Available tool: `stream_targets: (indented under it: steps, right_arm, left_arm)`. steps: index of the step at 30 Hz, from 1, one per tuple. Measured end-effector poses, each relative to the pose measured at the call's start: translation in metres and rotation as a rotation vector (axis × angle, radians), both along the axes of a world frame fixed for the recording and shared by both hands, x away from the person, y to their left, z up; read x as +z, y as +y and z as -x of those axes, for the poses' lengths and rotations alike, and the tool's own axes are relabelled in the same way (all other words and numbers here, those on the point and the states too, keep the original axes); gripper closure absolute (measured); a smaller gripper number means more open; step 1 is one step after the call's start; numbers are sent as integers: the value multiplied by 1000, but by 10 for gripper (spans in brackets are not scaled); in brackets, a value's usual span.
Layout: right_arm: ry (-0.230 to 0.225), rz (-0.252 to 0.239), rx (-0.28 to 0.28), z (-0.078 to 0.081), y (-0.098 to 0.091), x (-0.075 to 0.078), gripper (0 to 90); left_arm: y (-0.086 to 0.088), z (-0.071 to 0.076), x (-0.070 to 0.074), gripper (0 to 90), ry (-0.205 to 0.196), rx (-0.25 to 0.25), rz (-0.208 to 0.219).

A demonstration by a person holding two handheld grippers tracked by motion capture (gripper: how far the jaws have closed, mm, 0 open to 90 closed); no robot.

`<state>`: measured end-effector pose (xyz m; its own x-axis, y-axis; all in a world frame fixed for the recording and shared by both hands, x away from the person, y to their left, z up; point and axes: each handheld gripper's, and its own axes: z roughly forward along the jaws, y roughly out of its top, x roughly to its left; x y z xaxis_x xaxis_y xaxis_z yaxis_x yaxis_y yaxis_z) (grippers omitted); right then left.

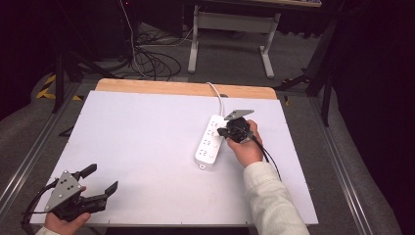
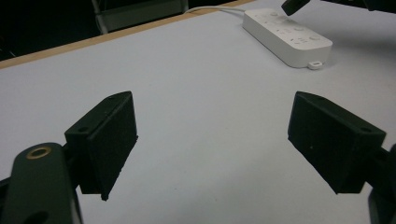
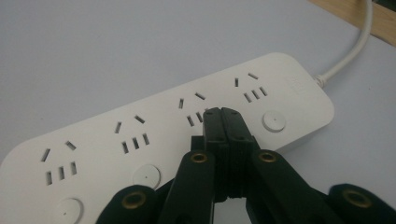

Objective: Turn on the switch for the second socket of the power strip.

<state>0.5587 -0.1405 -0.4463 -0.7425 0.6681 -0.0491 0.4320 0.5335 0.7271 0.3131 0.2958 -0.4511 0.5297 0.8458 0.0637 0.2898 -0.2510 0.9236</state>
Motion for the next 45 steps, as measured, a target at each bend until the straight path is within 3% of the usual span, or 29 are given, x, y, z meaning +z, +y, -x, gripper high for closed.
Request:
stream_targets:
  steps: [15, 22, 32, 41, 45]
  right_arm:
    - [6, 33, 4, 0, 5, -5, 900]
    - [10, 35, -20, 2, 7, -5, 900]
    - [-19, 62, -25, 5, 10, -7, 900]
    - [-17, 26, -50, 6, 8, -10, 900]
    - [-31, 43, -55, 8, 11, -11, 900]
  left_arm:
    - [-1, -1, 0, 161, 2, -2, 1]
    - [-1, -1, 0, 161, 0, -5, 1]
    - [-2, 0, 0, 163, 0, -6, 0]
    - [-2, -1, 0, 163, -1, -7, -2]
    - [-2, -1, 0, 163, -1, -8, -1]
